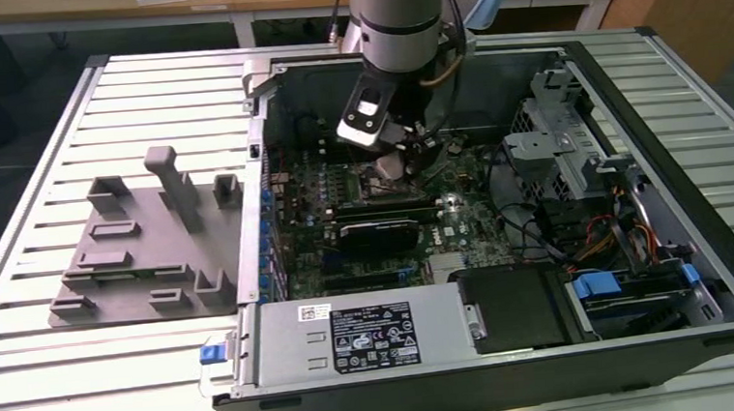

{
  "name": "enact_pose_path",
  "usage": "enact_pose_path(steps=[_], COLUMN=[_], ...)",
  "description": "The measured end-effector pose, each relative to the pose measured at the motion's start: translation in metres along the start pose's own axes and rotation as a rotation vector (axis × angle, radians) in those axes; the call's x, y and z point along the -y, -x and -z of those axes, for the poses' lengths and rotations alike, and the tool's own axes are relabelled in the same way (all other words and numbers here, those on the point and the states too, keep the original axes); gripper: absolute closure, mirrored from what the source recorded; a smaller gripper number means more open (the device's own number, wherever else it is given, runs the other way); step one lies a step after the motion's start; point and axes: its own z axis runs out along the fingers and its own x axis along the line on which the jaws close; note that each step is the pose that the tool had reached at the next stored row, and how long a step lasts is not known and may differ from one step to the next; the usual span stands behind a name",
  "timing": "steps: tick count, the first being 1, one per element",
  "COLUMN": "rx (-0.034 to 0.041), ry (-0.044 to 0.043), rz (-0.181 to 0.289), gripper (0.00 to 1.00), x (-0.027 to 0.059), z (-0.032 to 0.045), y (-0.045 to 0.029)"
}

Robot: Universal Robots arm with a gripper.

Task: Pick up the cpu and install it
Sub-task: 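Place the cpu into insertion slot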

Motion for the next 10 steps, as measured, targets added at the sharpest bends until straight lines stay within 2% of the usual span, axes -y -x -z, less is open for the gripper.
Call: enact_pose_path(steps=[10], rx=[0.0146], ry=[0.0031], rz=[-0.181], gripper=[0.46], x=[0.0002], z=[-0.0019], y=[0.0])
